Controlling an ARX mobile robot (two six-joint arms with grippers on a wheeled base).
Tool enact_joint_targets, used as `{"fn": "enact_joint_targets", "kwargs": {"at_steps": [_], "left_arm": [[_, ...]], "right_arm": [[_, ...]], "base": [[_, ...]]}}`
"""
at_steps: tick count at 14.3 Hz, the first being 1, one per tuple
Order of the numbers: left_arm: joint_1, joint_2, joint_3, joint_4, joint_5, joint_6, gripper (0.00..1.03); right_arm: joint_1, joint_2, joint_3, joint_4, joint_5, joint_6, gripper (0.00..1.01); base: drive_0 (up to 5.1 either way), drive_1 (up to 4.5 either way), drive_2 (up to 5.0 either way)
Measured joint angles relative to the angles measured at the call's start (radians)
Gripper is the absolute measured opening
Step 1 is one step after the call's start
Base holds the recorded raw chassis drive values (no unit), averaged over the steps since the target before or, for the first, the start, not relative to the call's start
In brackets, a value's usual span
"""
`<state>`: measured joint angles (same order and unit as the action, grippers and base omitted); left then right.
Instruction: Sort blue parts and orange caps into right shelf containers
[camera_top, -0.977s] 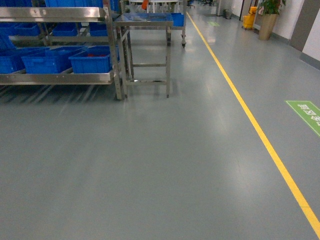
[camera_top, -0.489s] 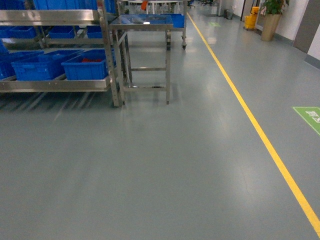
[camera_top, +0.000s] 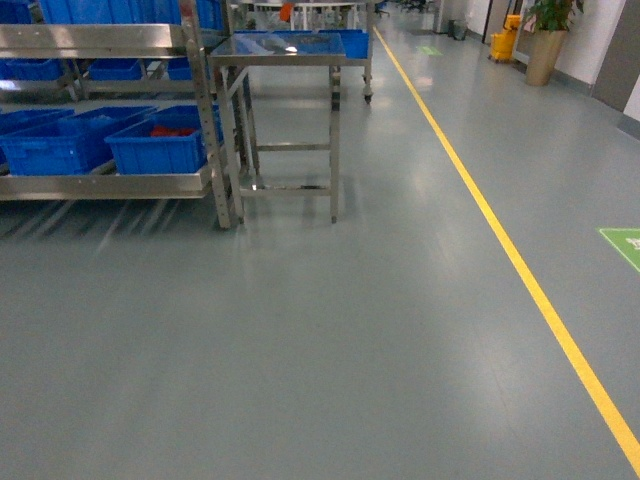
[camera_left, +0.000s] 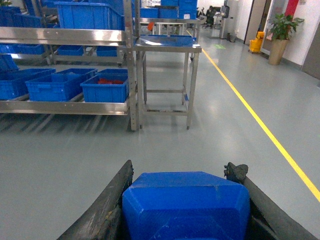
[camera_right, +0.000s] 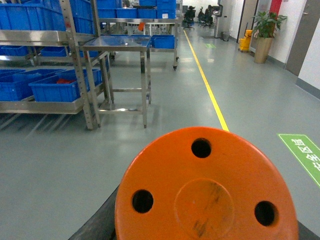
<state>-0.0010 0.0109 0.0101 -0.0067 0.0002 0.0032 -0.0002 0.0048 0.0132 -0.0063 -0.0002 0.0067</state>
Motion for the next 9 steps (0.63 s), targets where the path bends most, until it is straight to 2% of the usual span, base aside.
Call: {"fn": "enact_joint_targets", "kwargs": {"at_steps": [9], "left_arm": [[0.000, 0.000, 0.000, 0.000, -0.001, 0.000, 0.43]], "right_arm": [[0.000, 0.000, 0.000, 0.001, 0.000, 0.000, 0.45]], "base": [[-0.1, 4.26, -4.4]]}}
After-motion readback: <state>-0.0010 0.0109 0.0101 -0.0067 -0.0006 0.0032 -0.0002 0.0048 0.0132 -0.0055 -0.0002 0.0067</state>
